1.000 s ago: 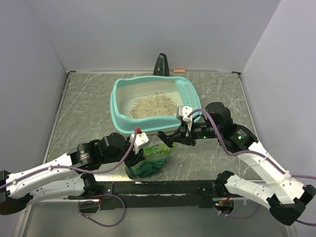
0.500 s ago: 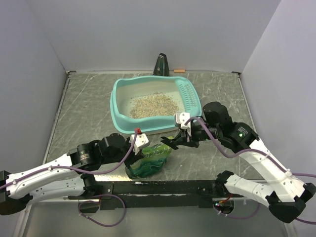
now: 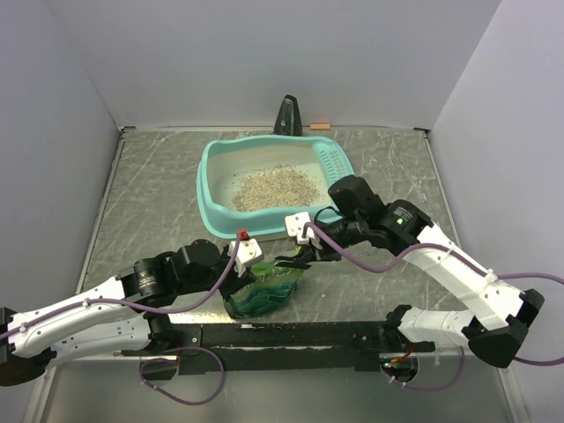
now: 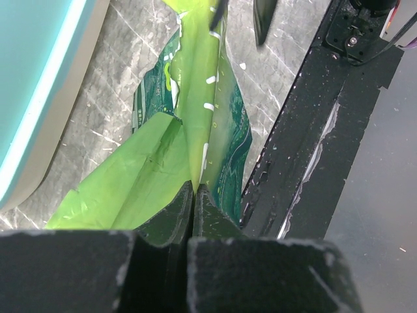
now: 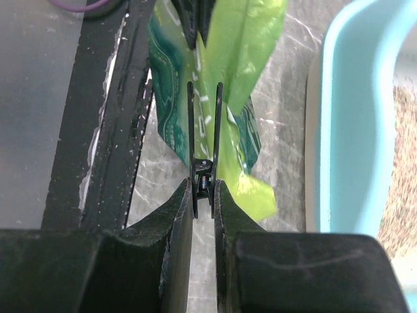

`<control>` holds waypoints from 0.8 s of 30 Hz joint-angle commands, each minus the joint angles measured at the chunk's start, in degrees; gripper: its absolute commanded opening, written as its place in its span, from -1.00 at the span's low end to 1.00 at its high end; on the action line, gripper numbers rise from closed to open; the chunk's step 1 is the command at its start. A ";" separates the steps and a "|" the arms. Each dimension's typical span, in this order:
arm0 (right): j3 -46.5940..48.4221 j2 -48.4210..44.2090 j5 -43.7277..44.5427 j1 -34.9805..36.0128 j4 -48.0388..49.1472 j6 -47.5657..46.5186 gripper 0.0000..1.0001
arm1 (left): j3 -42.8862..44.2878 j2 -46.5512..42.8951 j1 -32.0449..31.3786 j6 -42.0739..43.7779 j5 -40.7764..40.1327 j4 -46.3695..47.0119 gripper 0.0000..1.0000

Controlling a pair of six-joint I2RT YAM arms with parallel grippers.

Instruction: Fill the litter box with clean litter

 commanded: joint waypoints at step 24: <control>0.53 5.41 -9.40 3.13 11.65 -4.56 -1.00 | -0.13 -2.90 -0.12 -1.05 -0.34 1.45 -0.98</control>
